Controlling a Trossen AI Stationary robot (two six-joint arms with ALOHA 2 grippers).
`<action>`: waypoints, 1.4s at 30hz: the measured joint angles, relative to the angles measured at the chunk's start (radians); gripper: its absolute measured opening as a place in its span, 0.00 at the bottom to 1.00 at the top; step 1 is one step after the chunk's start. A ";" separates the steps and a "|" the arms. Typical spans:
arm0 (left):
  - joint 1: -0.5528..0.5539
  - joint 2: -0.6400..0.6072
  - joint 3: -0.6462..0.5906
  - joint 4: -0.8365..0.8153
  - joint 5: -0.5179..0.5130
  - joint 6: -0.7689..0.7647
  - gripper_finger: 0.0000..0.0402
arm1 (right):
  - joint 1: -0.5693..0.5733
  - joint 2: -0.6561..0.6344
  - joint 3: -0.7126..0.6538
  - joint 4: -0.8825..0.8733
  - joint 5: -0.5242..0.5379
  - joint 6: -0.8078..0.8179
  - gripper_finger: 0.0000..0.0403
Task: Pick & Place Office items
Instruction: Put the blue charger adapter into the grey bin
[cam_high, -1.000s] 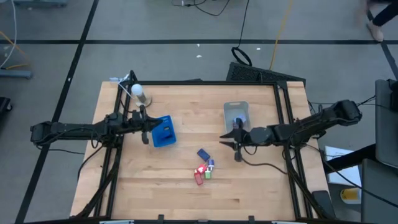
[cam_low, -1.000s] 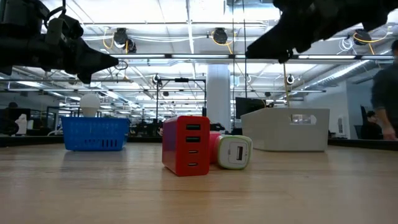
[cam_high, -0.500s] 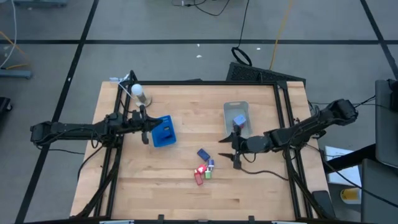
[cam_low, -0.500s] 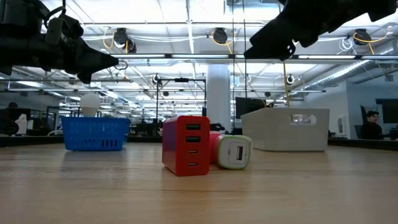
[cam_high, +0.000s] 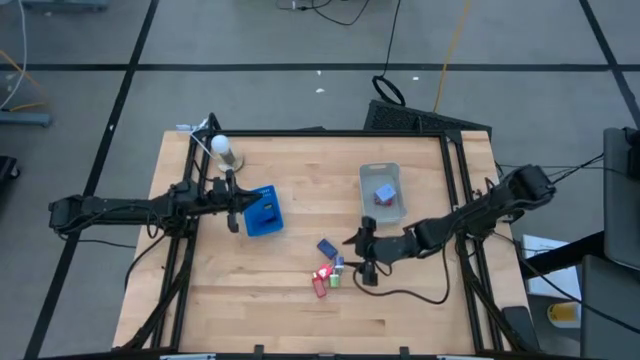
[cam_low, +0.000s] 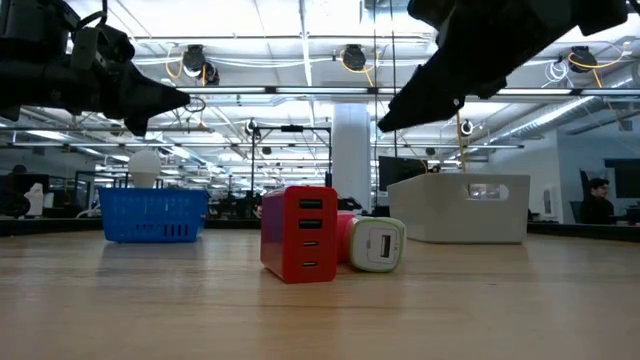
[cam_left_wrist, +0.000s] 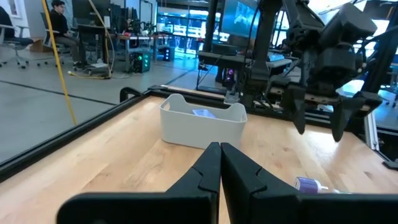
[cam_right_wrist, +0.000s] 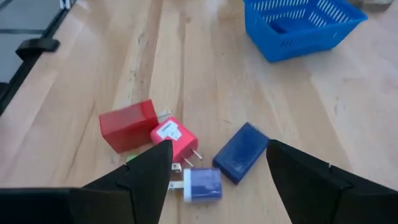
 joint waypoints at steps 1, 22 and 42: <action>0.000 0.000 0.000 0.001 0.000 -0.001 0.02 | 0.000 0.012 0.000 0.001 0.000 0.002 0.64; 0.000 0.000 0.000 0.003 0.003 0.004 0.02 | 0.022 0.192 0.000 0.100 -0.001 -0.050 0.64; 0.000 0.000 0.000 0.008 0.007 -0.005 0.02 | -0.009 0.246 0.000 0.120 -0.058 -0.051 0.65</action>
